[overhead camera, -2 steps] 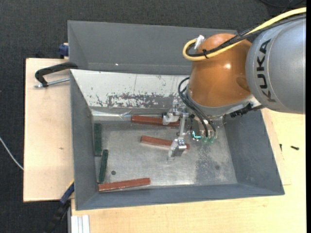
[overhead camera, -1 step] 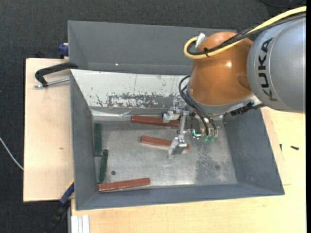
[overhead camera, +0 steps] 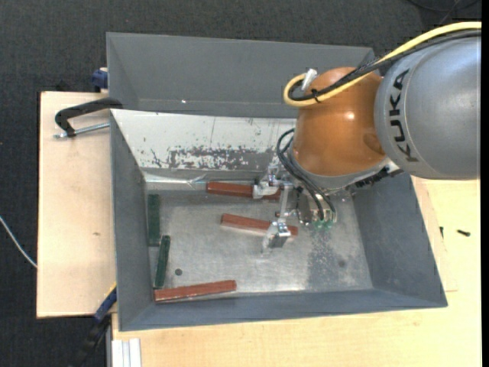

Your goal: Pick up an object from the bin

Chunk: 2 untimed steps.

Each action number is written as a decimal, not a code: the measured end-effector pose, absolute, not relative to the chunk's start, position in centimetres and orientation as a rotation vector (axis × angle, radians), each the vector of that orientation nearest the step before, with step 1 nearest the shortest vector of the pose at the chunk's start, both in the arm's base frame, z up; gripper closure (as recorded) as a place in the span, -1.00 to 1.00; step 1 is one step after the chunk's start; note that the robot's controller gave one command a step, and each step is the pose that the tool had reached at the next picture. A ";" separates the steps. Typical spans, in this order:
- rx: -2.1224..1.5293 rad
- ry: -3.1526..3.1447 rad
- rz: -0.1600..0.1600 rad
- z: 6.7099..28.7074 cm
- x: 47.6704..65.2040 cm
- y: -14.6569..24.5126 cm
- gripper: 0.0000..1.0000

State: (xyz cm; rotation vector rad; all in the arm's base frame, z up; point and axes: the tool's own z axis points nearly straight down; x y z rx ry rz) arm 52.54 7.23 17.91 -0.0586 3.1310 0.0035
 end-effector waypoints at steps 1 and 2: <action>0.091 3.136 0.007 7.8 57.4 6.2 1.00; 0.091 3.136 0.007 7.8 57.4 6.2 1.00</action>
Offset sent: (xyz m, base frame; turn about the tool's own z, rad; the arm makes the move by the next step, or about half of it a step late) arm 0.0000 0.0000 0.0000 0.0000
